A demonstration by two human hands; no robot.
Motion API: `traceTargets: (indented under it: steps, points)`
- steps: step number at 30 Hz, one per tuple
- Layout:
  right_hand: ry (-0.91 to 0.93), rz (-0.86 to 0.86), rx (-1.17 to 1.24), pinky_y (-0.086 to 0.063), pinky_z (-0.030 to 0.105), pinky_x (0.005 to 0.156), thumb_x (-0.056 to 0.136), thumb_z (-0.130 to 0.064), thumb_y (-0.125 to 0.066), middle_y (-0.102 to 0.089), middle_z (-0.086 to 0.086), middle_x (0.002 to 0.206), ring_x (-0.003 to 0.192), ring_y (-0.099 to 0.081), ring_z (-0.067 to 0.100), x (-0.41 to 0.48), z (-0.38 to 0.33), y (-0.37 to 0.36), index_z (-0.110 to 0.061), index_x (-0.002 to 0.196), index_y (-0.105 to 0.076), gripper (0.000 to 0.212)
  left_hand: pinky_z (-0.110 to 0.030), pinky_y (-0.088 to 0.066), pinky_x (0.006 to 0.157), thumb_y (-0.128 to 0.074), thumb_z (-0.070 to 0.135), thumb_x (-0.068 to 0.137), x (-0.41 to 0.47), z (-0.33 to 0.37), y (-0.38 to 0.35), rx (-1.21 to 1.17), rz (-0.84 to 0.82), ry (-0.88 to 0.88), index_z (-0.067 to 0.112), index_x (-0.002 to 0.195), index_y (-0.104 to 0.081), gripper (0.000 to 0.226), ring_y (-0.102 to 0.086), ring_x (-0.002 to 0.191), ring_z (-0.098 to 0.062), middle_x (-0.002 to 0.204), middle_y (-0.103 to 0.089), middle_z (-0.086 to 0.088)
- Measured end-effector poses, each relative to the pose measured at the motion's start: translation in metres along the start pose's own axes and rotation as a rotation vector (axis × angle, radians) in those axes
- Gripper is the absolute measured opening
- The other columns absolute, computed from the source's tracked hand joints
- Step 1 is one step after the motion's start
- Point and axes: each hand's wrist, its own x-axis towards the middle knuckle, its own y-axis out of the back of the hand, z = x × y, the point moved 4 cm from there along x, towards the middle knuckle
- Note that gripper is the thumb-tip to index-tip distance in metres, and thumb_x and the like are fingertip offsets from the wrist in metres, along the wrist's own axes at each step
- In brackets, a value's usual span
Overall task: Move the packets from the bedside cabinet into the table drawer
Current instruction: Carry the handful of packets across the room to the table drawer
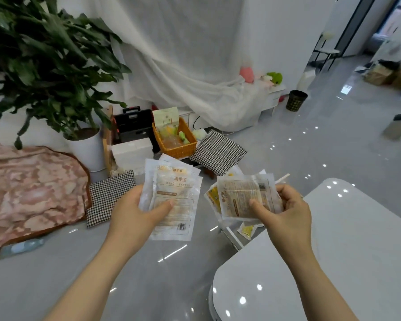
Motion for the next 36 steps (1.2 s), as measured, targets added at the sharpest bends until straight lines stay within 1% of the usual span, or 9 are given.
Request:
traceTargets:
  steps: [4, 7, 11, 16, 19, 23, 27, 33, 36]
  points:
    - [-0.065, 0.095, -0.048, -0.058, 0.021, 0.058, 0.073, -0.008, -0.079, -0.069, -0.011, 0.075, 0.072, -0.069, 0.007, 0.010, 0.000, -0.035, -0.017, 0.080, -0.064, 0.019, -0.017, -0.049, 0.063, -0.075, 0.026, 0.078, 0.057, -0.010, 0.015, 0.061, -0.117, -0.013, 0.028, 0.100, -0.067, 0.023, -0.067, 0.084, -0.002, 0.092, -0.071, 0.014]
    - [-0.121, 0.126, -0.081, -0.059, 0.027, 0.060, 0.073, -0.011, -0.080, -0.069, -0.012, 0.077, 0.072, -0.069, 0.009, 0.017, 0.005, -0.053, -0.020, 0.079, -0.064, 0.020, -0.028, -0.056, 0.068, -0.075, 0.029, 0.077, 0.090, -0.018, 0.013, 0.088, -0.185, -0.004, 0.027, 0.099, -0.065, 0.024, -0.068, 0.084, -0.005, 0.092, -0.071, 0.013]
    - [-0.170, 0.152, -0.112, -0.059, 0.026, 0.060, 0.073, -0.013, -0.079, -0.069, -0.010, 0.078, 0.074, -0.069, 0.009, 0.033, 0.014, -0.072, -0.021, 0.082, -0.064, 0.020, -0.038, -0.059, 0.073, -0.075, 0.032, 0.076, 0.129, -0.030, 0.002, 0.106, -0.275, 0.019, 0.028, 0.098, -0.066, 0.024, -0.069, 0.083, -0.007, 0.091, -0.072, 0.011]
    - [-0.234, 0.191, -0.123, -0.055, 0.015, 0.058, 0.073, -0.014, -0.079, -0.067, -0.011, 0.083, 0.078, -0.067, 0.003, 0.064, 0.036, -0.091, -0.019, 0.087, -0.063, 0.022, -0.041, -0.059, 0.073, -0.074, 0.033, 0.077, 0.186, -0.037, -0.023, 0.141, -0.376, 0.011, 0.028, 0.097, -0.065, 0.022, -0.069, 0.082, -0.007, 0.090, -0.072, 0.010]
    - [-0.279, 0.230, -0.113, -0.055, 0.016, 0.057, 0.073, -0.013, -0.079, -0.068, -0.009, 0.082, 0.077, -0.067, 0.004, 0.090, 0.053, -0.099, -0.017, 0.086, -0.063, 0.022, -0.041, -0.059, 0.072, -0.074, 0.033, 0.077, 0.225, -0.035, -0.041, 0.169, -0.433, 0.001, 0.029, 0.098, -0.064, 0.023, -0.069, 0.082, -0.008, 0.091, -0.072, 0.011]
    - [-0.348, 0.283, -0.141, -0.057, 0.019, 0.059, 0.074, -0.014, -0.078, -0.067, -0.006, 0.081, 0.073, -0.066, 0.003, 0.134, 0.074, -0.107, -0.019, 0.084, -0.062, 0.020, -0.031, -0.058, 0.069, -0.074, 0.027, 0.078, 0.282, -0.023, -0.068, 0.187, -0.487, -0.004, 0.034, 0.095, -0.062, 0.021, -0.068, 0.082, -0.005, 0.089, -0.071, 0.012]
    - [-0.407, 0.324, -0.166, -0.056, 0.019, 0.058, 0.074, -0.011, -0.077, -0.067, -0.005, 0.080, 0.070, -0.065, 0.004, 0.173, 0.091, -0.114, -0.018, 0.083, -0.062, 0.020, -0.016, -0.049, 0.060, -0.074, 0.025, 0.079, 0.328, -0.019, -0.096, 0.199, -0.549, -0.011, 0.035, 0.095, -0.062, 0.023, -0.065, 0.081, -0.001, 0.089, -0.070, 0.014]
    - [-0.471, 0.412, -0.173, -0.056, 0.020, 0.058, 0.073, -0.006, -0.076, -0.067, -0.008, 0.074, 0.069, -0.065, 0.005, 0.214, 0.104, -0.132, -0.021, 0.078, -0.061, 0.021, -0.010, -0.047, 0.054, -0.074, 0.026, 0.079, 0.394, -0.021, -0.124, 0.220, -0.656, -0.023, 0.030, 0.100, -0.065, 0.023, -0.066, 0.078, 0.002, 0.090, -0.071, 0.013]
    - [-0.509, 0.496, -0.190, -0.054, 0.015, 0.056, 0.073, -0.007, -0.076, -0.067, -0.011, 0.074, 0.070, -0.066, 0.002, 0.232, 0.109, -0.146, -0.024, 0.080, -0.061, 0.024, -0.005, -0.044, 0.053, -0.074, 0.024, 0.079, 0.433, -0.019, -0.139, 0.240, -0.720, -0.089, 0.026, 0.101, -0.065, 0.024, -0.062, 0.077, 0.005, 0.090, -0.069, 0.014]
